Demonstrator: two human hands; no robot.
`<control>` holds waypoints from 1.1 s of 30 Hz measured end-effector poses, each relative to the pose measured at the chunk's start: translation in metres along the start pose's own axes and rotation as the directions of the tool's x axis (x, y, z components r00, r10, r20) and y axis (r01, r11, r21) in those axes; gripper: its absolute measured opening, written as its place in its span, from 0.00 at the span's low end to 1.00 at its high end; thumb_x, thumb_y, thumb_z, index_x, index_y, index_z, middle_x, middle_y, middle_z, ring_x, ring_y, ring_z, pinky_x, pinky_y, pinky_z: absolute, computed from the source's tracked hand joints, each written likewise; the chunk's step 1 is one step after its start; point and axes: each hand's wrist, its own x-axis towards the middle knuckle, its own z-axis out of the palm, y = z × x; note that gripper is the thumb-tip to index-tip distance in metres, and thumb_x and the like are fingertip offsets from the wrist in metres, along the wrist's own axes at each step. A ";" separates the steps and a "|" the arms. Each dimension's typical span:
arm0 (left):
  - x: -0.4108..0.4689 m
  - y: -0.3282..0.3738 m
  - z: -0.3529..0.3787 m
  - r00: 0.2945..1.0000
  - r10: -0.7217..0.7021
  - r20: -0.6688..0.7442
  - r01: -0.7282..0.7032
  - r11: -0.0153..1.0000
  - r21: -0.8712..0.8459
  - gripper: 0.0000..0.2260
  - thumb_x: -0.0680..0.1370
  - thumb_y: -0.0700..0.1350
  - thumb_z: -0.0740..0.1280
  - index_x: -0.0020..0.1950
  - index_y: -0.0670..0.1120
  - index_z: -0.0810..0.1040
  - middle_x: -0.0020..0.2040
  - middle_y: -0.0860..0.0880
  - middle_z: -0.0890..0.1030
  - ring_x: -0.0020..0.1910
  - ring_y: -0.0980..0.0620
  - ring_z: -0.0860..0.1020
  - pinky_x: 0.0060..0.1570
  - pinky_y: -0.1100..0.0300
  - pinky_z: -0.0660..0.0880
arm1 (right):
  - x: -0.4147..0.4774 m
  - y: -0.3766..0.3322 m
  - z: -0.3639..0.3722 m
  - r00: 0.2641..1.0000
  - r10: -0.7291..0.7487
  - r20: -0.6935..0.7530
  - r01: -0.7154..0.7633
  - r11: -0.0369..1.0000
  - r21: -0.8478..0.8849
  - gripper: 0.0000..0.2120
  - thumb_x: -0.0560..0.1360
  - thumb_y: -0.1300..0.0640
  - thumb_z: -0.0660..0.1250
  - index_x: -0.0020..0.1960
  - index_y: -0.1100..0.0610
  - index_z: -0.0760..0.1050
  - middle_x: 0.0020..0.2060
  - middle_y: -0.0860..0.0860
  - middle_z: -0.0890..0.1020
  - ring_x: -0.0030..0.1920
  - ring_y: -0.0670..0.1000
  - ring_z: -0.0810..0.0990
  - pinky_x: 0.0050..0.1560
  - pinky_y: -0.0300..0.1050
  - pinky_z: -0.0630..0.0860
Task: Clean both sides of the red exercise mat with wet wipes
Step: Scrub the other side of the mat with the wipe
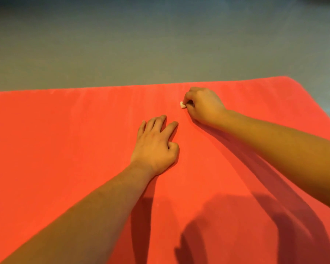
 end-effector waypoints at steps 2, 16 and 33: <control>0.000 -0.001 0.000 1.000 0.001 -0.005 -0.001 1.000 -0.006 0.31 0.71 0.53 0.57 0.75 0.55 0.73 0.76 0.45 0.70 0.75 0.44 0.67 0.75 0.40 0.62 | 0.022 0.004 0.002 0.998 0.063 0.013 -0.063 0.998 -0.006 0.10 0.71 0.61 0.65 0.47 0.53 0.84 0.48 0.52 0.83 0.49 0.59 0.82 0.45 0.50 0.77; 0.002 -0.002 -0.003 0.998 0.000 -0.059 -0.002 0.999 -0.043 0.26 0.69 0.52 0.60 0.67 0.51 0.77 0.69 0.47 0.74 0.68 0.44 0.71 0.67 0.46 0.70 | -0.081 -0.048 -0.023 0.998 -0.014 0.054 0.010 0.997 0.073 0.07 0.72 0.57 0.65 0.46 0.51 0.81 0.44 0.48 0.80 0.45 0.56 0.81 0.41 0.51 0.76; 0.001 0.004 -0.012 0.996 0.069 0.055 -0.072 0.995 0.068 0.20 0.73 0.51 0.56 0.59 0.48 0.80 0.59 0.46 0.76 0.58 0.41 0.72 0.51 0.44 0.76 | -0.113 -0.083 -0.036 0.988 0.086 0.128 -0.083 0.996 -0.030 0.09 0.73 0.60 0.63 0.47 0.51 0.82 0.46 0.51 0.80 0.45 0.59 0.81 0.39 0.50 0.73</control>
